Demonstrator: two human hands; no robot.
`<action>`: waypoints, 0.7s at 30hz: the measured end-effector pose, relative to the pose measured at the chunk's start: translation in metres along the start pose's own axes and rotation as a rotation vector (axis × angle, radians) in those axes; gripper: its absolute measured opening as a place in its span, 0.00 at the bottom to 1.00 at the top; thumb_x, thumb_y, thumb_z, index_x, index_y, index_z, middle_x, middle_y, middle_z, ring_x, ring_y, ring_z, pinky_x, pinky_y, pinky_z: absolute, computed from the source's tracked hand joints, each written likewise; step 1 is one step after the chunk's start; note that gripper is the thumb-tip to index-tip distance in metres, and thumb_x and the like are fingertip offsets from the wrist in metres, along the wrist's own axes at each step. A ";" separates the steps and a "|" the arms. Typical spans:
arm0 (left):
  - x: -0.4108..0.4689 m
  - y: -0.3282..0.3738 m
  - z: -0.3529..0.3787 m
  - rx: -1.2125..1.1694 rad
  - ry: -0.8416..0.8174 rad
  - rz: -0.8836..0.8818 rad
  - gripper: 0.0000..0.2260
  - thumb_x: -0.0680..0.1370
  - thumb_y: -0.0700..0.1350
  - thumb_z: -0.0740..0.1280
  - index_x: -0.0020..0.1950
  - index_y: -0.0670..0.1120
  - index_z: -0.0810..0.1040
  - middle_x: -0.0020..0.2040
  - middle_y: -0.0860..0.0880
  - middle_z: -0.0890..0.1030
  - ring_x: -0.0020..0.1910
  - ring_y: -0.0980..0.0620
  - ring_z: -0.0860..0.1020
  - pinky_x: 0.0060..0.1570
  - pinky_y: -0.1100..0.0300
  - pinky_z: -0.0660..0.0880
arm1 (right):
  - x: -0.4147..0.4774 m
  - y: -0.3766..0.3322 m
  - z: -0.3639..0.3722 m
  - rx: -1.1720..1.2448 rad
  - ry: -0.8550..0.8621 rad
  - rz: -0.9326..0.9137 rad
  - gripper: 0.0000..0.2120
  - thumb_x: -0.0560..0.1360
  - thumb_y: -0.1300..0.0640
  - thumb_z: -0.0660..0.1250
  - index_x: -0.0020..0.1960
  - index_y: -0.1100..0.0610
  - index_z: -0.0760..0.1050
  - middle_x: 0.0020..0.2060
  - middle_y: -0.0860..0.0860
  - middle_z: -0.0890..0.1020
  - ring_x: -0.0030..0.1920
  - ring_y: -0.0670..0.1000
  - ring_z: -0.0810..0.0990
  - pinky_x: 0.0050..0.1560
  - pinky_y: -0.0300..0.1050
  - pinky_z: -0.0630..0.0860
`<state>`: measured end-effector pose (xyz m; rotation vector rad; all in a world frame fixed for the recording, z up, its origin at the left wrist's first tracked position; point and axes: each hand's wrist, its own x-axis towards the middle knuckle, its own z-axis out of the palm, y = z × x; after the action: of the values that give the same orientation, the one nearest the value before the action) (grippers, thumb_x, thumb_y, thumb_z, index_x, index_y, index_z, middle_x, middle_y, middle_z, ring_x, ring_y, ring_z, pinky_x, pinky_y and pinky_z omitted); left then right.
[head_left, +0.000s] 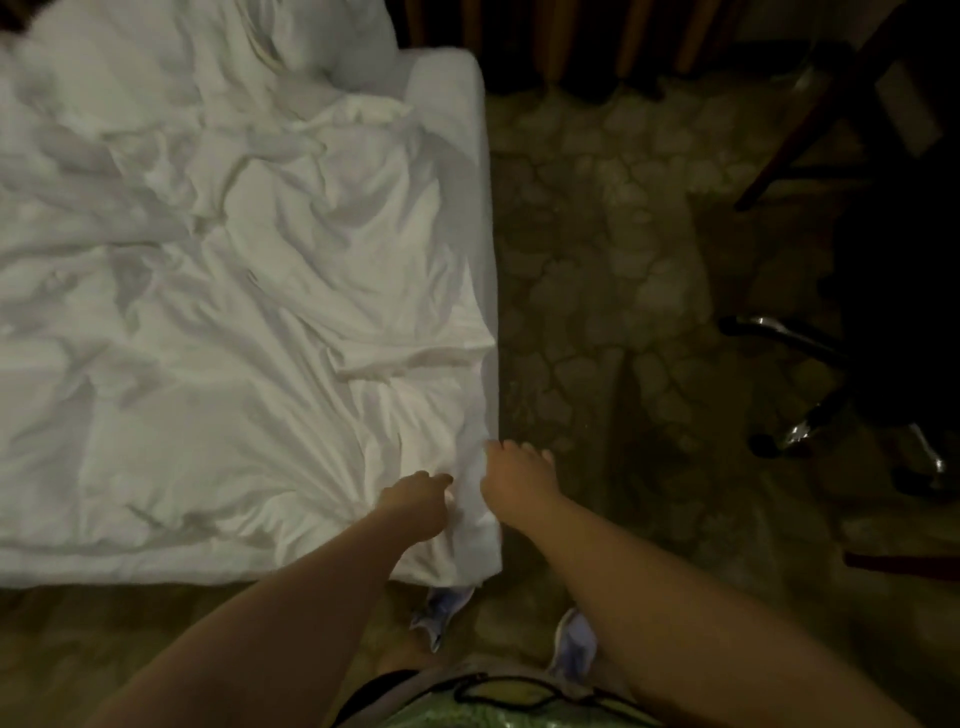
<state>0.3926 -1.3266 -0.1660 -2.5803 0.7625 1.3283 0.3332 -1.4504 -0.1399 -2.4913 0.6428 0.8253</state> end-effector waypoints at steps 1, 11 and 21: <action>-0.003 0.017 -0.010 -0.032 0.044 -0.002 0.23 0.80 0.45 0.56 0.75 0.54 0.60 0.69 0.48 0.68 0.67 0.48 0.68 0.66 0.53 0.66 | -0.001 0.007 -0.016 -0.006 0.041 -0.025 0.15 0.79 0.56 0.57 0.65 0.52 0.68 0.63 0.54 0.73 0.64 0.56 0.70 0.64 0.53 0.63; -0.001 0.136 -0.133 -0.119 0.478 -0.025 0.13 0.81 0.45 0.57 0.62 0.46 0.74 0.60 0.45 0.76 0.59 0.46 0.76 0.58 0.53 0.72 | 0.008 0.044 -0.176 -0.070 0.245 -0.225 0.18 0.80 0.54 0.55 0.69 0.54 0.66 0.66 0.54 0.72 0.65 0.57 0.69 0.64 0.52 0.62; 0.127 0.136 -0.303 -0.296 0.655 -0.100 0.14 0.80 0.47 0.59 0.65 0.48 0.70 0.60 0.46 0.74 0.58 0.46 0.75 0.57 0.52 0.71 | 0.171 0.016 -0.317 -0.183 0.255 -0.311 0.19 0.82 0.56 0.49 0.72 0.53 0.63 0.68 0.54 0.70 0.67 0.57 0.68 0.66 0.54 0.62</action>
<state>0.6046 -1.5955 -0.0708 -3.2858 0.5222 0.5830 0.5844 -1.6808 -0.0227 -2.7938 0.2536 0.4725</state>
